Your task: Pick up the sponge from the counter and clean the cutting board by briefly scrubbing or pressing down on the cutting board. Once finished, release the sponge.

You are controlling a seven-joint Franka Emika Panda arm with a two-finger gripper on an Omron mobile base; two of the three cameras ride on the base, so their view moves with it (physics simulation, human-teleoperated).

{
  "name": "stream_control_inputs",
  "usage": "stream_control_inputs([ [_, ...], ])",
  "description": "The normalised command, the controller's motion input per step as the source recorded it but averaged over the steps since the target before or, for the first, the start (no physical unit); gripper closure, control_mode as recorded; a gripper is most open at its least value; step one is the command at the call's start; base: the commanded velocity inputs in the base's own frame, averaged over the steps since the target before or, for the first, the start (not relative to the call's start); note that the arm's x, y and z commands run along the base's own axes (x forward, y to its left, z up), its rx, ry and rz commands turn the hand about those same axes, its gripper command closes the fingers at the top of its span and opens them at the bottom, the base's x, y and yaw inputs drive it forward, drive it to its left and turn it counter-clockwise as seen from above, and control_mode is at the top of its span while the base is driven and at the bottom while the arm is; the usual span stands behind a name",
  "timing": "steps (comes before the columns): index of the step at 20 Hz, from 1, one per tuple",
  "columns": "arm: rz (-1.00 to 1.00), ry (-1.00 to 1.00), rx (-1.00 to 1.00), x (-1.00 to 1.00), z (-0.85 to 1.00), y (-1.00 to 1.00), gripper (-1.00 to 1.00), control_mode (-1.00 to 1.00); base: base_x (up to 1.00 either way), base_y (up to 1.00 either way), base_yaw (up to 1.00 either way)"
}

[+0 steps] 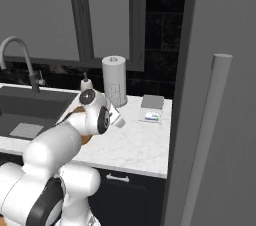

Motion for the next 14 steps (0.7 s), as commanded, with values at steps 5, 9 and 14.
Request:
stream_control_inputs([
  [5,0.0,0.4,0.04,0.0,0.44,-0.62,1.0,-1.0,0.0,0.0,0.0],
  [9,0.0,0.18,0.0,0.0,-0.05,-0.17,1.0,-1.0,0.0,0.0,0.0],
  [14,0.0,0.0,-0.06,0.0,-0.58,0.0,1.0,-1.0,0.0,0.0,0.0],
])
